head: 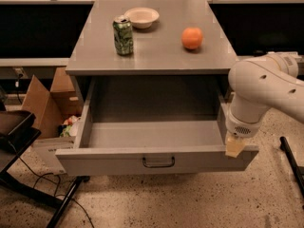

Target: Open top drawer

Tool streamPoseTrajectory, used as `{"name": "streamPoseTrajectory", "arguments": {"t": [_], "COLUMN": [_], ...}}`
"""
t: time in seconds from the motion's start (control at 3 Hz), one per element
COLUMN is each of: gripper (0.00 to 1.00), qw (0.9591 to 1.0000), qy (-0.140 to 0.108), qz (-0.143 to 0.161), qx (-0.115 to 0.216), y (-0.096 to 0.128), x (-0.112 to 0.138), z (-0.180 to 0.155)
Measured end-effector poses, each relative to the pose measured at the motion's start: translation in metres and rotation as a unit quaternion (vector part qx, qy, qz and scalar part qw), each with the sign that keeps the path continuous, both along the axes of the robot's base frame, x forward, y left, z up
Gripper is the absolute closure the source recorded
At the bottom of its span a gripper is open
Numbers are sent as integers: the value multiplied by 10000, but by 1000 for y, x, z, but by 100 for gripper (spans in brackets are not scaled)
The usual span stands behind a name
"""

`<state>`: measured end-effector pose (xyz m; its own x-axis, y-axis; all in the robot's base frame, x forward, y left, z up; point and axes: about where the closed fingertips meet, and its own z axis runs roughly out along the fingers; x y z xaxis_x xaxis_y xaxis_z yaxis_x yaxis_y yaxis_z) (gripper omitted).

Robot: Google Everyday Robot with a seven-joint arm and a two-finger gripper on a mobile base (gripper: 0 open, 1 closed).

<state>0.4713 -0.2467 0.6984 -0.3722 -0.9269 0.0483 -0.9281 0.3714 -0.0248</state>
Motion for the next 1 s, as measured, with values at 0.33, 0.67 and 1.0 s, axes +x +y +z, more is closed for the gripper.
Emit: {"name": "streamPoseTrajectory", "arguments": {"t": [0.33,0.67,1.0], "gripper": [100,100,100], "qw": [9997,9988,9984], "qy": [32,60,70], "qz": [-261,-481,-552], "qx": [17,26,30], "y": [-2,-4,-4], "x": [-26,-48,-55], "z": [2,6,9]}}
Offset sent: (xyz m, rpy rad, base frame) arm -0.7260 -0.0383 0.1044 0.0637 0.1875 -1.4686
